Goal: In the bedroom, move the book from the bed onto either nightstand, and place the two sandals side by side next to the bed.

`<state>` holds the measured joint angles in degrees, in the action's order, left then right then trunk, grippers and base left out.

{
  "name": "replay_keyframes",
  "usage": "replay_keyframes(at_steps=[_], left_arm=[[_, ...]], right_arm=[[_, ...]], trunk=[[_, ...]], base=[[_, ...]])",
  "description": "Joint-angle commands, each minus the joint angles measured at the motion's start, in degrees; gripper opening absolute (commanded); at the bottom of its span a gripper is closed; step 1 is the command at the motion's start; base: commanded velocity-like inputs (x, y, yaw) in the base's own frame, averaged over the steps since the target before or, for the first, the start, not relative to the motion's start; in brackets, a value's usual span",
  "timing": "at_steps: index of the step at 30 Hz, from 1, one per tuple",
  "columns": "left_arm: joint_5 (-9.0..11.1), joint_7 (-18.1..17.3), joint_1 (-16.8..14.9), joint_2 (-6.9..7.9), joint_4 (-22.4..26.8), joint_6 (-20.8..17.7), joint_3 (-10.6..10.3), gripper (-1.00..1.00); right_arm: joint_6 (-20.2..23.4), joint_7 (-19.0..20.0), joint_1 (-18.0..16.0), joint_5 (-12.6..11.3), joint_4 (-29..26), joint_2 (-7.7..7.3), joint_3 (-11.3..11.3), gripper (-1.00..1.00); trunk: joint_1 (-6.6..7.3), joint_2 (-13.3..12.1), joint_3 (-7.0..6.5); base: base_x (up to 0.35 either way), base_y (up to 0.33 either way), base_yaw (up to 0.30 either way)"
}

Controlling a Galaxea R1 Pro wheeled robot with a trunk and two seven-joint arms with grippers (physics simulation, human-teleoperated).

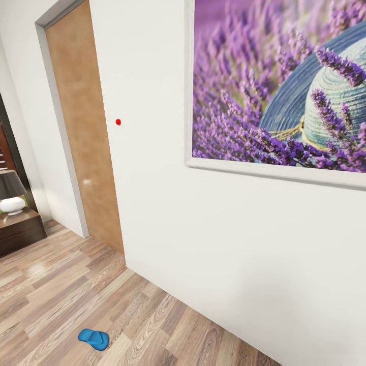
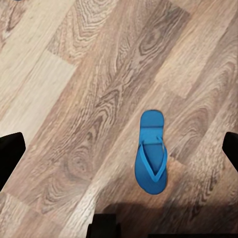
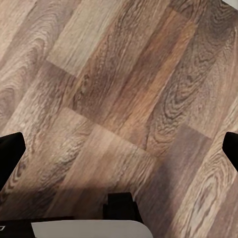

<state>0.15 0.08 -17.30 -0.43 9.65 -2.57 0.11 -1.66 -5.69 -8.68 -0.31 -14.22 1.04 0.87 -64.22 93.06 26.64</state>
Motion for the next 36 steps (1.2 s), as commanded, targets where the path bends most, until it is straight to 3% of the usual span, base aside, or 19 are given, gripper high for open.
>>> replay_keyframes(at_steps=[1, 36], left_arm=[[0.02, 0.01, -0.01, -0.01, 0.11, -0.27, 0.01, 1.00], [-0.05, 0.00, 0.00, -0.01, 0.11, 1.23, -0.08, 1.00]], right_arm=[[-0.17, -0.22, -0.04, -0.04, 0.05, 0.01, 0.10, 1.00], [-0.19, -0.20, -0.10, -0.04, -0.01, 0.10, 0.11, 1.00]], trunk=[[-0.22, 0.45, 0.25], [-7.91, 14.48, 6.53]], base=[[0.000, 0.000, 0.000], [0.000, 0.000, 0.000]])
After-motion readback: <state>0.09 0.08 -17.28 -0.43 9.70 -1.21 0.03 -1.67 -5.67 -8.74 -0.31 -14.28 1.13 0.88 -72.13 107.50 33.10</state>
